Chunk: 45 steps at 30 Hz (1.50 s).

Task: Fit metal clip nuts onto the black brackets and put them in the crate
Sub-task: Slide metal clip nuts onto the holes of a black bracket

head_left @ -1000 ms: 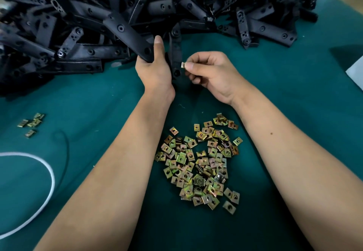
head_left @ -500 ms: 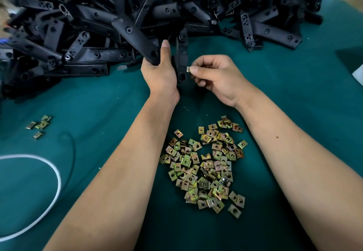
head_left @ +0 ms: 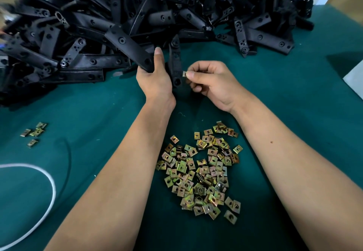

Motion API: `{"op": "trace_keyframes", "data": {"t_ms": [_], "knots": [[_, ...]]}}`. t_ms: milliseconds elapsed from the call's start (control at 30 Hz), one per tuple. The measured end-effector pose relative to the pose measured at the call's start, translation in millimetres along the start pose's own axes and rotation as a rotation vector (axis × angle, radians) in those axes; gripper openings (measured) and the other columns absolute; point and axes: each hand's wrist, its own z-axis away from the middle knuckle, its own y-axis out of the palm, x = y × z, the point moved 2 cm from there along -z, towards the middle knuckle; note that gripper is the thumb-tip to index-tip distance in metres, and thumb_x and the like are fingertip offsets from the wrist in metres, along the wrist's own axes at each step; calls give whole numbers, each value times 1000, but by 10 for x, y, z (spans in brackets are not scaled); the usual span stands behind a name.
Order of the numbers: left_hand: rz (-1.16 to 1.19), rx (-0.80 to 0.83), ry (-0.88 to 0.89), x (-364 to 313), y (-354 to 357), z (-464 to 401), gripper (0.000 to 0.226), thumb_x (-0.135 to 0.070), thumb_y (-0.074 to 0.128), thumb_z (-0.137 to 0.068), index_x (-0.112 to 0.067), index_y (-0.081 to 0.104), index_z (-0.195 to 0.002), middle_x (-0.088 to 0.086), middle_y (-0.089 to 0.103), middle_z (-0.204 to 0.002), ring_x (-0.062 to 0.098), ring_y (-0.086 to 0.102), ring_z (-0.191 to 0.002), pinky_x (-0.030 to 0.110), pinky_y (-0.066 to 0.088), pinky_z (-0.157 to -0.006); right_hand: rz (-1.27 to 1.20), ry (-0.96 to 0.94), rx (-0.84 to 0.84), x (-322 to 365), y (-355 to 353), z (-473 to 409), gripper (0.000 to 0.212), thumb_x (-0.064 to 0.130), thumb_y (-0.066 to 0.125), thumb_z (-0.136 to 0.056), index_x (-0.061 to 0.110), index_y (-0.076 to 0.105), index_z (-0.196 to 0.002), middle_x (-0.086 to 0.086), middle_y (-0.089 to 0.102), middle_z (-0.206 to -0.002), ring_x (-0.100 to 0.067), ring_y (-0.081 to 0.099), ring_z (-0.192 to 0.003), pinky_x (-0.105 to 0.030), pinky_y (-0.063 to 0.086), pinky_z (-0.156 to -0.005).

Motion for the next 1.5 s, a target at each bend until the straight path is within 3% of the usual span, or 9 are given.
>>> {"op": "trace_keyframes", "data": {"t_ms": [200, 433, 700, 800, 967, 1100, 1233, 1500], "knots": [[-20, 6, 50, 0, -3, -12, 17, -26, 71, -97, -15, 62, -86, -4, 69, -75, 14, 66, -73, 35, 58, -74, 18, -6, -8, -6, -2, -4, 14, 3, 68, -95, 9, 68, -82, 2, 64, -70, -10, 51, -64, -17, 39, -57], [-29, -4, 69, 11, -8, -11, 18, -27, 71, -96, -15, 62, -86, -5, 68, -75, 13, 66, -74, 37, 59, -77, 56, 10, -12, 1, -4, -6, 16, 6, 69, -94, 13, 67, -80, 3, 63, -70, -9, 49, -62, -22, 35, -59], [-86, -5, 113, 4, 2, 13, 12, -26, 71, -96, -16, 67, -91, -9, 72, -78, 8, 68, -76, 37, 59, -83, 95, -4, 36, 41, 25, 18, 18, -1, 66, -95, 9, 64, -81, 2, 57, -68, 0, 50, -55, -12, 38, -53], [-76, -1, 104, 0, 13, 23, 12, -24, 70, -97, -15, 66, -91, -8, 73, -79, 9, 69, -77, 37, 60, -82, 74, 13, 28, 36, 19, 11, 18, 1, 66, -96, 11, 64, -80, 1, 58, -70, -5, 49, -60, -16, 37, -56], [20, -15, 39, -22, 14, 12, 14, -23, 68, -99, -14, 61, -90, 2, 70, -87, 21, 67, -87, 53, 59, -93, 22, 45, 28, 18, -7, -8, 14, 9, 68, -91, 15, 64, -80, 1, 62, -73, -12, 47, -65, -26, 29, -63], [-7, -2, 41, -27, 19, 29, 13, -23, 68, -99, -15, 63, -91, -6, 71, -78, 13, 69, -77, 39, 61, -82, 58, 45, 8, 18, -2, -7, 18, 8, 68, -94, 17, 65, -79, 4, 61, -71, -11, 46, -64, -28, 27, -62], [-12, 10, 21, -34, 11, 30, 13, -22, 69, -98, -15, 62, -90, -6, 71, -76, 12, 68, -73, 34, 60, -75, 88, 47, 0, 33, 9, 13, 18, 8, 68, -96, 16, 65, -80, 4, 61, -70, -9, 46, -60, -25, 28, -60], [-84, -21, 71, -73, 14, 64, 12, -21, 70, -97, -15, 64, -88, -3, 71, -80, 14, 67, -78, 44, 60, -87, 123, 44, -24, 38, 18, 21, 16, 7, 70, -95, 14, 67, -81, 1, 61, -71, -5, 48, -58, -16, 33, -53]]}}
